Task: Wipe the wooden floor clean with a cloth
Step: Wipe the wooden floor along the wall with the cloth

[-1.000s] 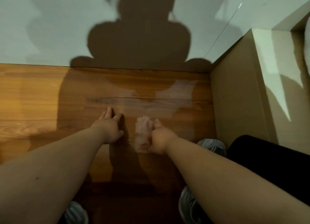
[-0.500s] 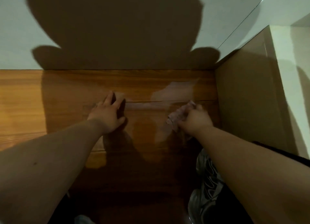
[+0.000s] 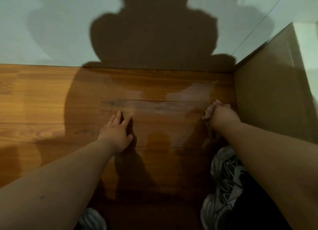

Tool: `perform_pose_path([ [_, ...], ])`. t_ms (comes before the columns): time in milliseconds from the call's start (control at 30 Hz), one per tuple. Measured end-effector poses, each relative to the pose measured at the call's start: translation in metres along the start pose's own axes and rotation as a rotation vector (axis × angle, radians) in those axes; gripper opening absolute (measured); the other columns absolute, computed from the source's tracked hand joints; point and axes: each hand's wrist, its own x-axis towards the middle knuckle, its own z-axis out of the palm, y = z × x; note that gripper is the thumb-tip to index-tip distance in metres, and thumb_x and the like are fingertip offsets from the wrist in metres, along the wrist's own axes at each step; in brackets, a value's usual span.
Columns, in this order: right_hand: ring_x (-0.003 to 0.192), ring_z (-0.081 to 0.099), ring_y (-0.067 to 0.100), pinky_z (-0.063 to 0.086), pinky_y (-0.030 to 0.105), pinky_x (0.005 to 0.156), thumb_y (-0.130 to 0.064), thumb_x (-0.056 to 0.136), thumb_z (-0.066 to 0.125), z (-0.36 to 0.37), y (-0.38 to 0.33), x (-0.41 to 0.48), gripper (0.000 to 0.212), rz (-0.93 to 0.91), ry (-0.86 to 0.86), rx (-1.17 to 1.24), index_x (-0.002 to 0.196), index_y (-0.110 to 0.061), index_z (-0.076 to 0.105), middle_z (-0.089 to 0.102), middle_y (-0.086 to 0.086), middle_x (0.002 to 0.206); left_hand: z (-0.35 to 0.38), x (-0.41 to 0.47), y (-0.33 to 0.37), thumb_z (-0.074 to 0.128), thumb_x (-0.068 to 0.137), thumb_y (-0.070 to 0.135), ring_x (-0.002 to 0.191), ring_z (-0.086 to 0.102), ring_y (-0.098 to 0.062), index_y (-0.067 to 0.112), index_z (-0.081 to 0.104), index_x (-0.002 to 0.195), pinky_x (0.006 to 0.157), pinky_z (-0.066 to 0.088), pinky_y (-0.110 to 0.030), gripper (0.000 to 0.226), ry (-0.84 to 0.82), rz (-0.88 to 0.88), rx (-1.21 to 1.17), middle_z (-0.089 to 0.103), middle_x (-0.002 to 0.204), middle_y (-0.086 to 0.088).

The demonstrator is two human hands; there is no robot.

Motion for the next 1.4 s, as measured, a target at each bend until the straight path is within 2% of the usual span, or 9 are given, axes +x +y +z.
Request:
perform_pose_path([
  [333, 0.116, 0.053, 0.022, 0.046, 0.036, 0.093, -0.025, 0.090, 0.062, 0.072, -0.060, -0.154, 0.031, -0.762, -0.394, -0.287, 0.121, -0.025, 0.061, 0.048, 0.000, 0.134, 0.016, -0.087, 0.039, 0.053, 0.093, 0.039, 0.142, 0.023, -0.038, 0.030, 0.013, 0.153, 0.114, 0.027, -0.039, 0.073, -0.201, -0.058, -0.037, 0.002, 0.160, -0.016],
  [467, 0.122, 0.048, 0.025, 0.040, 0.041, 0.100, -0.032, 0.094, 0.051, 0.046, -0.040, -0.132, 0.034, -0.527, -0.110, -0.487, 0.127, -0.024, 0.056, 0.049, 0.003, 0.135, 0.021, -0.111, 0.040, 0.054, 0.093, 0.037, 0.139, 0.028, -0.037, 0.028, 0.016, 0.152, 0.111, 0.030, -0.036, 0.070, -0.197, -0.029, -0.044, 0.009, 0.158, -0.014],
  [567, 0.131, 0.039, 0.029, 0.029, 0.041, 0.107, -0.045, 0.094, 0.050, 0.015, -0.021, -0.124, 0.056, -0.349, -0.220, -0.682, 0.142, -0.018, 0.042, 0.042, 0.008, 0.144, 0.018, -0.120, 0.041, 0.053, 0.094, 0.037, 0.141, 0.025, -0.036, 0.027, 0.015, 0.152, 0.111, 0.028, -0.036, 0.071, -0.161, -0.043, -0.022, 0.006, 0.159, -0.016],
  [700, 0.132, 0.036, 0.022, 0.016, 0.027, 0.106, -0.039, 0.098, 0.045, 0.015, -0.027, -0.156, 0.048, -0.558, -0.266, -0.731, 0.141, -0.019, 0.043, 0.040, 0.004, 0.145, 0.009, -0.131, 0.039, 0.053, 0.093, 0.038, 0.142, 0.023, -0.037, 0.028, 0.013, 0.153, 0.113, 0.028, -0.039, 0.072, -0.125, -0.082, -0.067, 0.001, 0.159, -0.017],
  [833, 0.129, 0.043, 0.021, 0.016, 0.032, 0.116, -0.044, 0.082, 0.052, 0.043, -0.036, -0.164, 0.025, -0.649, -0.208, -0.574, 0.099, -0.028, 0.060, 0.053, 0.002, 0.130, 0.007, -0.126, 0.046, 0.052, 0.093, 0.040, 0.140, 0.026, -0.039, 0.030, 0.013, 0.153, 0.114, 0.028, -0.042, 0.072, -0.131, -0.103, -0.071, 0.001, 0.160, -0.015],
  [900, 0.141, 0.026, 0.021, 0.006, 0.033, 0.115, -0.048, 0.084, 0.048, 0.053, -0.031, -0.152, 0.039, -0.525, -0.251, -0.425, 0.121, -0.034, 0.055, 0.038, -0.001, 0.147, 0.013, -0.118, 0.054, 0.052, 0.093, 0.039, 0.141, 0.024, -0.039, 0.029, 0.014, 0.153, 0.114, 0.027, -0.041, 0.072, -0.131, -0.100, -0.091, 0.002, 0.160, -0.015],
  [1000, 0.145, 0.016, 0.032, 0.021, 0.050, 0.113, -0.048, 0.093, 0.047, 0.050, 0.000, -0.131, 0.068, -0.209, -0.450, -0.365, 0.152, -0.032, 0.018, 0.006, -0.005, 0.161, 0.022, -0.114, 0.069, 0.054, 0.093, 0.037, 0.140, 0.025, -0.038, 0.026, 0.017, 0.152, 0.114, 0.028, -0.039, 0.071, -0.129, -0.052, -0.101, 0.006, 0.159, -0.015],
  [1133, 0.127, 0.047, 0.031, 0.042, 0.037, 0.096, -0.035, 0.096, 0.052, 0.028, 0.042, -0.106, 0.050, -0.054, -0.523, -0.557, 0.140, -0.011, 0.045, 0.045, 0.013, 0.142, 0.029, -0.113, 0.074, 0.054, 0.092, 0.036, 0.140, 0.026, -0.036, 0.025, 0.019, 0.151, 0.112, 0.029, -0.038, 0.069, -0.163, -0.040, -0.076, 0.012, 0.158, -0.012],
  [1400, 0.115, 0.058, 0.030, 0.043, 0.030, 0.083, -0.032, 0.089, 0.062, 0.084, -0.042, -0.170, 0.036, -0.622, -0.548, -0.334, 0.121, -0.015, 0.063, 0.060, 0.012, 0.125, 0.027, -0.115, 0.073, 0.054, 0.092, 0.032, 0.141, 0.025, -0.034, 0.022, 0.024, 0.150, 0.111, 0.027, -0.035, 0.066, -0.115, -0.131, -0.125, 0.014, 0.158, -0.016],
])
